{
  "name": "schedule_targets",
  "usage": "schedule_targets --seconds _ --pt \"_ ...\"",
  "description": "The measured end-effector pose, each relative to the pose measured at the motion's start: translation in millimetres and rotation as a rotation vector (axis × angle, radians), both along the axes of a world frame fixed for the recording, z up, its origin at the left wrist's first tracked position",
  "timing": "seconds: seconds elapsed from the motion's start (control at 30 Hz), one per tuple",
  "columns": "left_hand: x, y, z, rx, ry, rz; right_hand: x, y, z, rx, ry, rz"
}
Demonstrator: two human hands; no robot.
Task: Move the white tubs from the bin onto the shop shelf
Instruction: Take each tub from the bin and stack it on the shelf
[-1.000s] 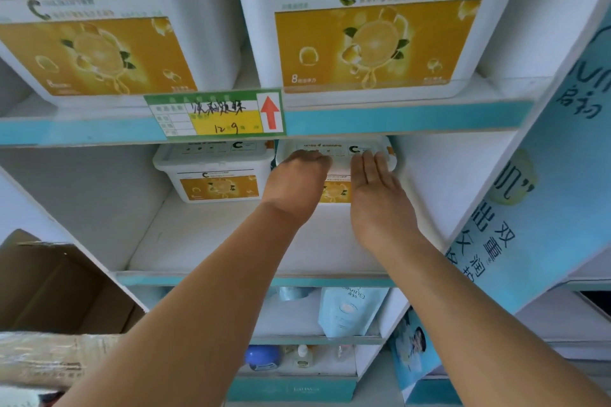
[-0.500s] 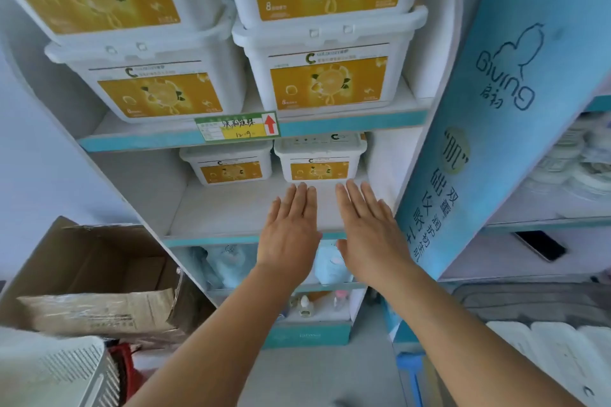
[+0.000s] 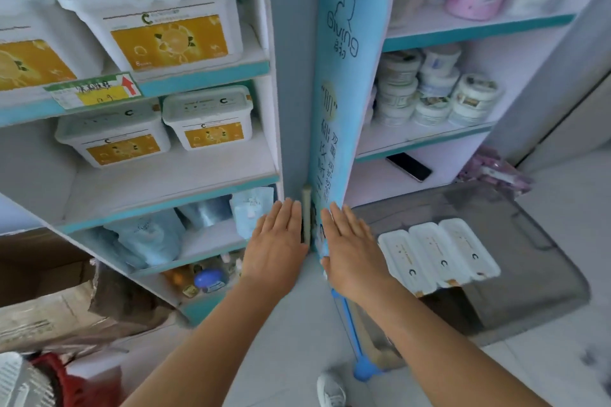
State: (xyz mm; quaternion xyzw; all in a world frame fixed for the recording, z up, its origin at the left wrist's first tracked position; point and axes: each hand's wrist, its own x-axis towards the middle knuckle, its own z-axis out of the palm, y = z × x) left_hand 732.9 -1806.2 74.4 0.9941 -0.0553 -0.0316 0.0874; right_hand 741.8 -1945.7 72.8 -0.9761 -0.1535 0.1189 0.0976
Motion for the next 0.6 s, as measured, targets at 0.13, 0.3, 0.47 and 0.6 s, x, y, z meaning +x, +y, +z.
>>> schedule_targets --seconds 0.13,0.3,0.47,0.6 --pt "3 -39 -15 -0.018 0.03 -0.076 -4 -40 -20 0.015 0.027 -0.071" --pt "16 -90 -35 -0.015 0.105 -0.138 1 -92 -48 0.017 0.092 -0.145" --pt "41 -142 -60 0.018 0.194 -0.176 12 -147 -80 0.052 0.168 -0.213" --pt "60 -174 -85 0.057 0.301 -0.147 21 -180 -107 0.097 0.236 -0.271"
